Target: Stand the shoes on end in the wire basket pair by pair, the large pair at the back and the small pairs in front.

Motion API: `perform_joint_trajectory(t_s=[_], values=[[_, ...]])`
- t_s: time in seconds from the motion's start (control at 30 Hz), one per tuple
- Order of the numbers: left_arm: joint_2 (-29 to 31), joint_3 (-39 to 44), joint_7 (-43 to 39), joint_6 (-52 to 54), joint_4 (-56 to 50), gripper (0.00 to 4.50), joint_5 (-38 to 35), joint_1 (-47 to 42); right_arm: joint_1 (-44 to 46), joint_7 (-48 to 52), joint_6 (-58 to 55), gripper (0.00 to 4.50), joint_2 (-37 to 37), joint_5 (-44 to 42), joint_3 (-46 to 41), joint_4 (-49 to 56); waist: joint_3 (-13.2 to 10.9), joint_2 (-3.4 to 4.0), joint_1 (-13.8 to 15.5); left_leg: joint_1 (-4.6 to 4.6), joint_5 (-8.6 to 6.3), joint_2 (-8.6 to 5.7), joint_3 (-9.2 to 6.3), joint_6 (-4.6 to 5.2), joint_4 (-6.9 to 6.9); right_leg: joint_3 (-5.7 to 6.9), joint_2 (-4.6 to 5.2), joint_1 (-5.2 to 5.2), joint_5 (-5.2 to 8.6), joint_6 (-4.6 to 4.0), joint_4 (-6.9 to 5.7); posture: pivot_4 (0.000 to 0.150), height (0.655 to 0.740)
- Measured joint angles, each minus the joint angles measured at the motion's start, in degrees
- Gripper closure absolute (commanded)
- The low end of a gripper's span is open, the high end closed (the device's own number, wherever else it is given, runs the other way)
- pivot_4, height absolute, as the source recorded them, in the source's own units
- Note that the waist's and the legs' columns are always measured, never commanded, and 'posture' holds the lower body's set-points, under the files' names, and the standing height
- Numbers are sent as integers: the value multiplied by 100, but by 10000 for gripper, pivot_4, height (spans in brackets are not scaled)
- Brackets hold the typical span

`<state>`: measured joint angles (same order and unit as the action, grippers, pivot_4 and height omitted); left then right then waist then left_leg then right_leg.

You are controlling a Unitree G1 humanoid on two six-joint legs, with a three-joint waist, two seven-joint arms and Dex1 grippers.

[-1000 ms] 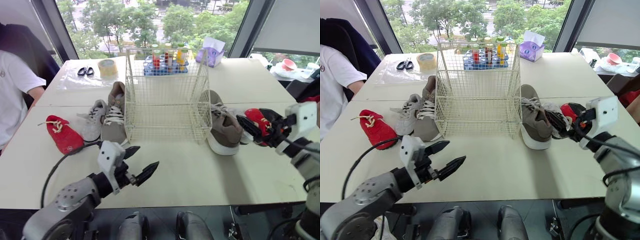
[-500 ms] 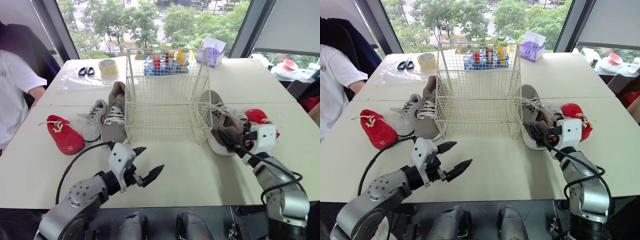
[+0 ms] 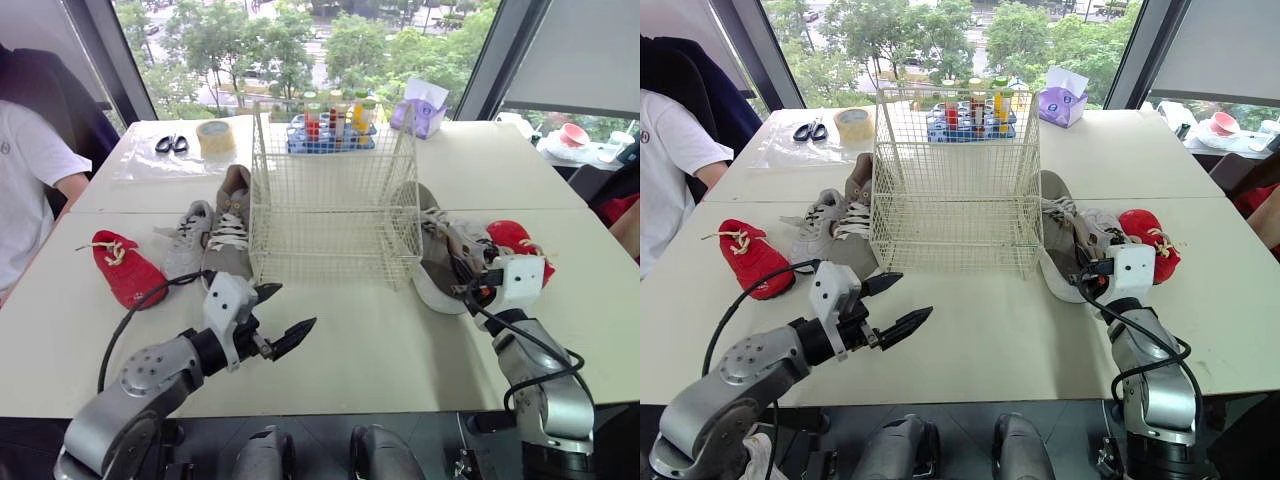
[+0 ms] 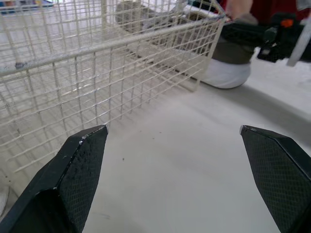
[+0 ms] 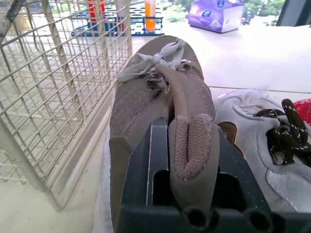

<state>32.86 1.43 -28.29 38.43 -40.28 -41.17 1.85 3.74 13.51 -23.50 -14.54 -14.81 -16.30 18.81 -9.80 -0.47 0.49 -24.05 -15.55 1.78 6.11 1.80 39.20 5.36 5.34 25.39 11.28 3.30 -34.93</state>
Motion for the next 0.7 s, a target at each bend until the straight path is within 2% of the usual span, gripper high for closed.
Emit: perform_joint_trajectory(t_s=[0.13,0.2,0.3,0.4,0.47,0.57,0.7], values=[[41,832,142,703,247,0,-2085,-36,644,-617,-204,42766,-95,50,-281,52,-36,59,1,-34,4,-13,1,2,1,-1,14,37,-2,-1,-16,1500,7400],[152,1149,233,890,457,0,-2883,-37,1325,-849,-207,42766,-546,159,-465,75,-67,102,10,-44,7,-23,11,3,2,-12,16,53,-1,4,-25,1500,7400],[582,1354,226,1231,757,0,-3871,-64,2549,-1047,-117,42766,-1369,252,-900,203,-71,102,23,-44,8,-25,8,3,-6,-14,11,60,7,26,-41,1500,7400],[853,1394,260,1386,857,0,-4345,-241,3389,-922,68,42766,-1795,161,-1037,441,-66,93,4,-31,7,-14,4,1,-10,-6,0,42,11,40,-38,1500,7400],[878,1552,562,1301,946,0,-4639,-569,3997,-473,72,42766,-2076,-133,-926,169,-69,93,-51,-29,7,-13,10,1,-8,-10,0,42,8,32,-36,1500,7400],[1008,1877,1159,966,1142,0,-5342,-1337,5027,859,143,42766,-2715,-643,-411,-599,-72,89,-123,-23,8,-12,4,1,-5,-10,-2,34,5,18,-37,1500,7400],[1393,2354,1646,575,1803,0,-5722,-2520,6021,2437,295,42766,-2981,-1198,205,-1139,-73,87,-123,-22,8,-8,2,0,-8,-7,-9,31,-1,32,-30,1500,7400]])
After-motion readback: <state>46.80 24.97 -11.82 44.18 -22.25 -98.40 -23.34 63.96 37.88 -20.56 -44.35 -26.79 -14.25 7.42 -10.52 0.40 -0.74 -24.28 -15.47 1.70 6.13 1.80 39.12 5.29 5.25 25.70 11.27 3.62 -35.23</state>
